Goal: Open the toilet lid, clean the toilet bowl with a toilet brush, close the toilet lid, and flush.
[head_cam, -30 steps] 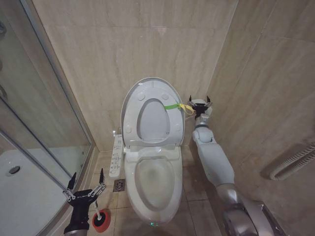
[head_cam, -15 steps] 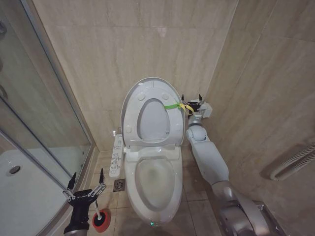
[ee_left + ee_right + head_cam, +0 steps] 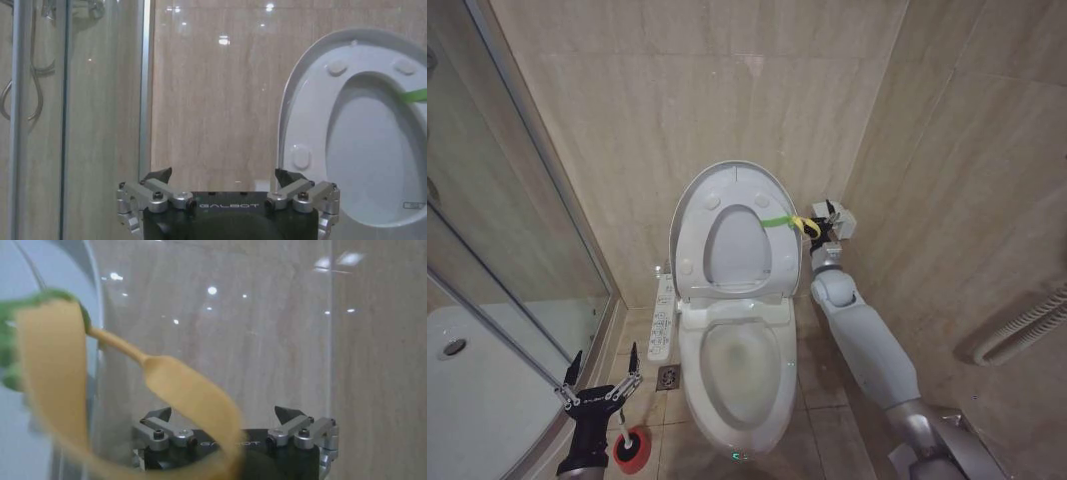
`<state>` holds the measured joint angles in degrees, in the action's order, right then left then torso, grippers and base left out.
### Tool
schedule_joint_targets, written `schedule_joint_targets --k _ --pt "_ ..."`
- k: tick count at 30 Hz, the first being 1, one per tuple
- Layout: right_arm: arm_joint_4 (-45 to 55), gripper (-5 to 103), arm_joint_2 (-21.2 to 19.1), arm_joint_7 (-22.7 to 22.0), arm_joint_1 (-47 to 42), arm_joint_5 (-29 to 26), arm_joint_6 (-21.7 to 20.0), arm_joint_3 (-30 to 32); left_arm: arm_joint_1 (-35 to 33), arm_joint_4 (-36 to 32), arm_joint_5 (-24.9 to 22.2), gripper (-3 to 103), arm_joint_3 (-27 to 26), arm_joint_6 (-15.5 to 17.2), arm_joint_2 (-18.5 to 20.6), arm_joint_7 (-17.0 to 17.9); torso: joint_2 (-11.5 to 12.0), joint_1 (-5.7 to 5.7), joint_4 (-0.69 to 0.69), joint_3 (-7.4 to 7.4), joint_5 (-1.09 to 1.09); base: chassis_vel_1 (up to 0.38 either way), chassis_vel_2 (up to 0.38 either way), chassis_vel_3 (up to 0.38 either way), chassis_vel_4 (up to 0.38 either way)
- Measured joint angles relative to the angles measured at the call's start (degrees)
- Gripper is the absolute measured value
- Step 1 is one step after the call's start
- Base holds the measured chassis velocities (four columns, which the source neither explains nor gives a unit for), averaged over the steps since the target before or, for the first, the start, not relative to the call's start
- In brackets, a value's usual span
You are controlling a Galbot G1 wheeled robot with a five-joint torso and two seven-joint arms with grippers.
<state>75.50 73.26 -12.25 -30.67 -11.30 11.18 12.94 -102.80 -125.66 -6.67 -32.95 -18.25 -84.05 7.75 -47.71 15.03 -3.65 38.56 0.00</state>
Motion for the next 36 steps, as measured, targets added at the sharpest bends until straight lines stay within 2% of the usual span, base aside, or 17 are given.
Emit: schedule_joint_targets --k 11,15,23,29,36 --pt "10.5 100 -4.9 -0.7 -7.0 -4.1 -1.6 -1.6 0.0 0.0 0.0 100 0.0 0.0 0.0 0.0 0.0 0.00 0.03 0.00 0.01 0.000 0.000 0.000 0.000" --pt "14.0 100 -7.1 -0.7 -10.4 -5.3 -1.9 -0.8 0.0 0.0 0.0 100 0.0 0.0 0.0 0.0 0.0 0.00 0.02 0.00 0.00 0.000 0.000 0.000 0.000" --pt "23.1 100 -12.8 -0.3 -22.7 -7.7 -2.8 3.6 0.0 0.0 0.0 100 0.0 0.0 0.0 0.0 0.0 -0.01 -0.02 0.00 0.00 0.000 0.000 0.000 0.000" --pt "25.7 100 -13.4 -2.3 -26.8 -8.0 -3.4 5.4 0.0 0.0 0.0 100 0.0 0.0 0.0 0.0 0.0 -0.01 0.00 0.00 0.00 0.000 0.000 0.000 0.000" --pt "27.4 100 -10.5 -7.6 -27.8 -6.9 -5.9 7.0 0.0 0.0 0.0 100 0.0 0.0 0.0 0.0 0.0 -0.01 0.01 0.00 0.00 0.000 0.000 0.000 0.000"
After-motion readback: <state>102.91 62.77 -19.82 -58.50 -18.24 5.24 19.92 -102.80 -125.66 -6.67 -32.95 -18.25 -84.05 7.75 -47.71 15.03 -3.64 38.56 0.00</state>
